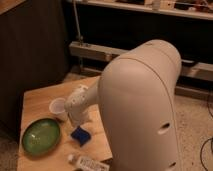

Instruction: Place the white sponge in the ceramic bowl

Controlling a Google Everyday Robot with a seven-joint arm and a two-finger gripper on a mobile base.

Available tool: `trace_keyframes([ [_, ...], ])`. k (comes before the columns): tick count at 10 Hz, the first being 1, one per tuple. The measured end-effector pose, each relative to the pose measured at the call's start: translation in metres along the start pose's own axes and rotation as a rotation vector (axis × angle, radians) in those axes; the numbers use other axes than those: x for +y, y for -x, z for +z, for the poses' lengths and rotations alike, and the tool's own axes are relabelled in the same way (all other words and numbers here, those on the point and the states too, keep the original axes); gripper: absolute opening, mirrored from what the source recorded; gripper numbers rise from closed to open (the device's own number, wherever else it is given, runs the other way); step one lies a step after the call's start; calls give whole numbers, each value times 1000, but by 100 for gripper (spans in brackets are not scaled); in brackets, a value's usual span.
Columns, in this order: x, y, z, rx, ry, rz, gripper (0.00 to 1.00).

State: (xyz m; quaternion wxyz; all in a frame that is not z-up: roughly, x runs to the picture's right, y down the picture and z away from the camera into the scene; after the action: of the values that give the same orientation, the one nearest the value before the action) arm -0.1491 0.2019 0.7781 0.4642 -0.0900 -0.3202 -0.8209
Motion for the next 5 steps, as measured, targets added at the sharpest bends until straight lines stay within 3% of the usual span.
trace_keyframes([
  [5,-5,8,7,1,-25,10,80],
])
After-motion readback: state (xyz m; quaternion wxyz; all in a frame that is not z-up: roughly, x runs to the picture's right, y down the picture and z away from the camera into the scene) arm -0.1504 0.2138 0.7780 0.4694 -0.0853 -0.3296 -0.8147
